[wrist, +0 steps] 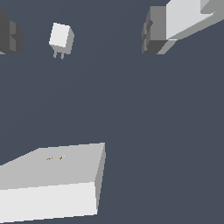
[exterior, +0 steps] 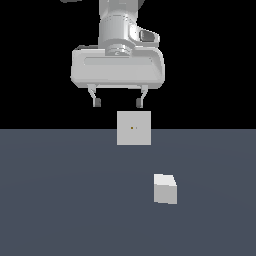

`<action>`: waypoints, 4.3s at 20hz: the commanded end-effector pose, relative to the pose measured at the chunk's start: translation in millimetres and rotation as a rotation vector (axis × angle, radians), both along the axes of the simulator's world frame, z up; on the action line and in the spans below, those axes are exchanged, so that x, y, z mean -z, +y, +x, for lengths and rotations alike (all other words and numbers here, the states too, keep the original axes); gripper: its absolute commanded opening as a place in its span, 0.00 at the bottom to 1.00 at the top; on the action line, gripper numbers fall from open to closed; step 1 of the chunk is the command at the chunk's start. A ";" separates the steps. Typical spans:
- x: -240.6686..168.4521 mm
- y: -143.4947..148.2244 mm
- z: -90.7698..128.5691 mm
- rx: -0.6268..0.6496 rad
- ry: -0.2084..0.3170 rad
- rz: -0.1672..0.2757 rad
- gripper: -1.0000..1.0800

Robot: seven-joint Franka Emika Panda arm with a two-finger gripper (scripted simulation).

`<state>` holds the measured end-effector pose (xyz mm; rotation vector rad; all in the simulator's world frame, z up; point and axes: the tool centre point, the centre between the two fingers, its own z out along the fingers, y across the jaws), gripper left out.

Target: Plug the charger into the wall socket.

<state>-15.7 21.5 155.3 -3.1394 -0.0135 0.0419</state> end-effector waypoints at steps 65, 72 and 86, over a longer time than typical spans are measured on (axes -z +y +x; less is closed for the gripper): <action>142.7 -74.6 -94.8 0.204 -0.092 -0.010 0.00; 130.2 -73.5 -78.6 0.166 -0.092 -0.010 0.00; 72.4 -56.8 -0.8 -0.021 -0.093 -0.002 0.00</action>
